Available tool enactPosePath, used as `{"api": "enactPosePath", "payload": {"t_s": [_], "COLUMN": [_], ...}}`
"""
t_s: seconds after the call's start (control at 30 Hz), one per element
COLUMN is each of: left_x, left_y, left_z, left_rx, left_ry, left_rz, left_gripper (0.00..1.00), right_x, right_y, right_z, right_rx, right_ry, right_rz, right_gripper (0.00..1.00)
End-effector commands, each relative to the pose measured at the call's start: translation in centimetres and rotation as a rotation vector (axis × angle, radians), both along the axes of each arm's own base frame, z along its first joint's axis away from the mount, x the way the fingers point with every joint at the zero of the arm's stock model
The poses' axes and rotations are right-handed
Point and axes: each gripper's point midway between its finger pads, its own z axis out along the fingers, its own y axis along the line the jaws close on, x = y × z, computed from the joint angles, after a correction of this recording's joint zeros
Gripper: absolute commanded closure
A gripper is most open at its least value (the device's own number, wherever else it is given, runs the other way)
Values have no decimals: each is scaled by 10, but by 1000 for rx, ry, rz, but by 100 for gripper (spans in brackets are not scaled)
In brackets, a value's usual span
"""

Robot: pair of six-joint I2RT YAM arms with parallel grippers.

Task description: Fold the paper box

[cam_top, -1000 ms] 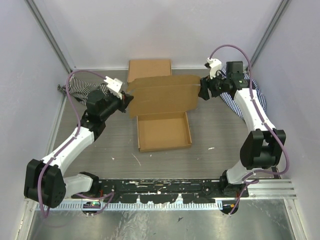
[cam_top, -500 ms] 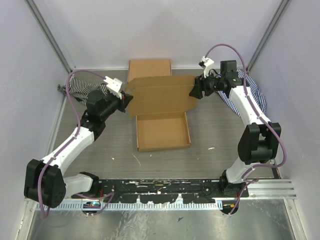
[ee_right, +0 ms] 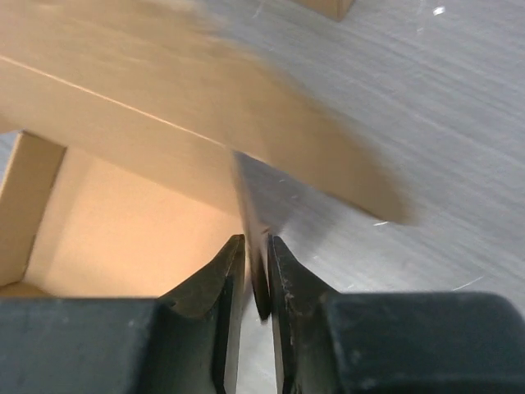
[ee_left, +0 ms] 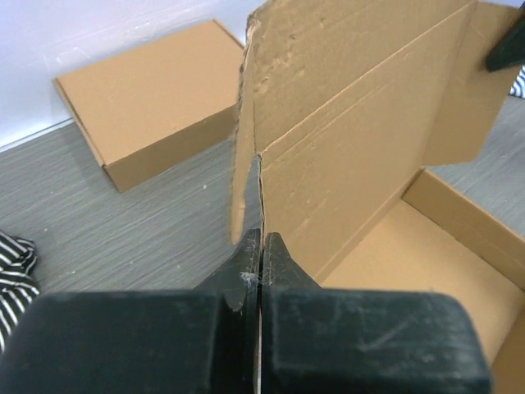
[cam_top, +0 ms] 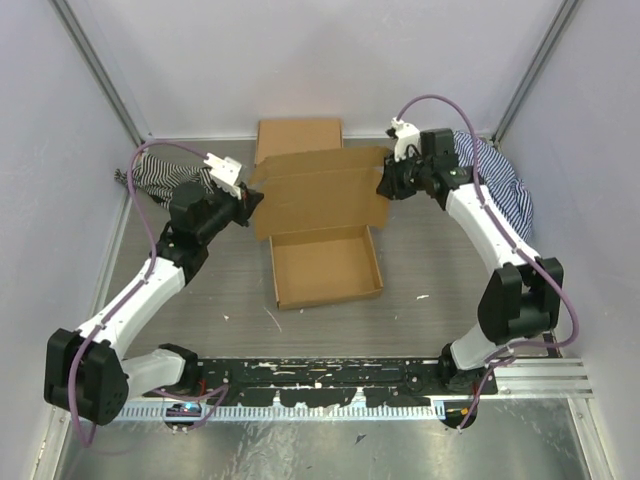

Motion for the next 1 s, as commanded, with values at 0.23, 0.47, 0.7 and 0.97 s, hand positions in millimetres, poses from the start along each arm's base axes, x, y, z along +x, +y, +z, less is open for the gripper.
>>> {"api": "enactPosePath", "payload": {"t_s": [0.23,0.47,0.7,0.97], "left_x": [-35,-54,-77,-106], "left_y": [-32,-38,-28,-12], "left_z": [18,11,-14,-25], "left_rx": [-24,-22,-26,-146], "left_ry": [-22,-27,-22,-11], "left_rz": [-83,-50,37,122], "left_gripper": [100,100,100,100], "right_x": [-55,-80,-115,-156], "right_y": [50,42,41,34], "right_z": [34,27,21,-1], "right_rx": [27,49,31,41], "right_ry": [-94,-113,-203,-262], "right_rz": [-188,-332,-452,-554], "right_gripper": [92,99,99,99]}}
